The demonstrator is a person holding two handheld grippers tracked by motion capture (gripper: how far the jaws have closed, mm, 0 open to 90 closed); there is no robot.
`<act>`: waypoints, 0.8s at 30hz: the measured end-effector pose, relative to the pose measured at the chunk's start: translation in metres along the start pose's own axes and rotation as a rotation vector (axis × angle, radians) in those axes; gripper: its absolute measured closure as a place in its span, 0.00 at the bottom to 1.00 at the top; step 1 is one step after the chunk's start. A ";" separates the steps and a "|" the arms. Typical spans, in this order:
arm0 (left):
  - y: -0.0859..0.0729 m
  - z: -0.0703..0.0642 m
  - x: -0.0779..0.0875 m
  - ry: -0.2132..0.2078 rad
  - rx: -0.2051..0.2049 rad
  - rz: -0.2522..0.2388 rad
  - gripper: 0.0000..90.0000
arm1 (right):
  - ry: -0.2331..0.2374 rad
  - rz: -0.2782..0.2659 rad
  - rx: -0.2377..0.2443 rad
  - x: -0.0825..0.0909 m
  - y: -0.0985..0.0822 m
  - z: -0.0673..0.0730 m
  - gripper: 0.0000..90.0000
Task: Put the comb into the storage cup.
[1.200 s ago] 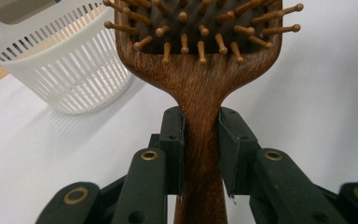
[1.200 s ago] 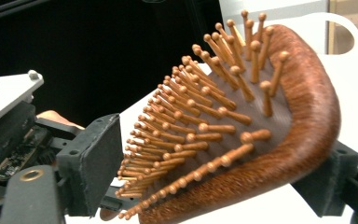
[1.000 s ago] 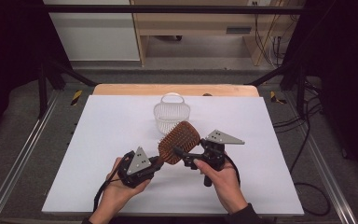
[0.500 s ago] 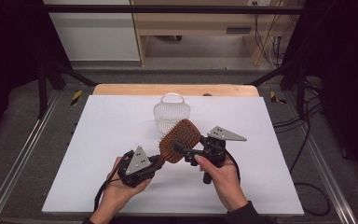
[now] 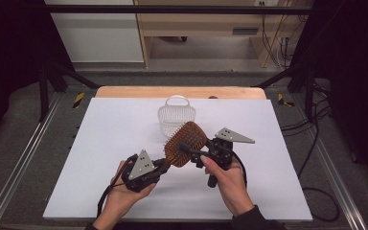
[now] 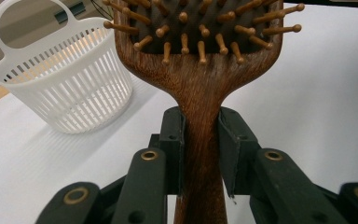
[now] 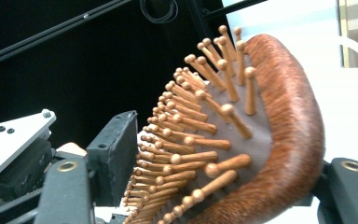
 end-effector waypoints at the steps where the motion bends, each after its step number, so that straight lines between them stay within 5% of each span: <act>1: 0.000 0.000 0.000 0.002 -0.001 0.000 0.81 | 0.000 0.000 0.000 0.000 0.000 0.000 0.37; 24: -0.001 0.004 -0.007 0.018 0.030 -0.009 0.81 | 0.006 -0.020 0.005 -0.001 0.008 0.005 0.54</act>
Point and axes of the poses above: each handheld gripper's, and its own axes: x roughly backward along the jaws, y roughly out of its top, z roughly to its left, the point moved 10 cm from there along -x, roughly forward along the jaws, and after that the axes turned 2 degrees about z, right-handed, at the moved point
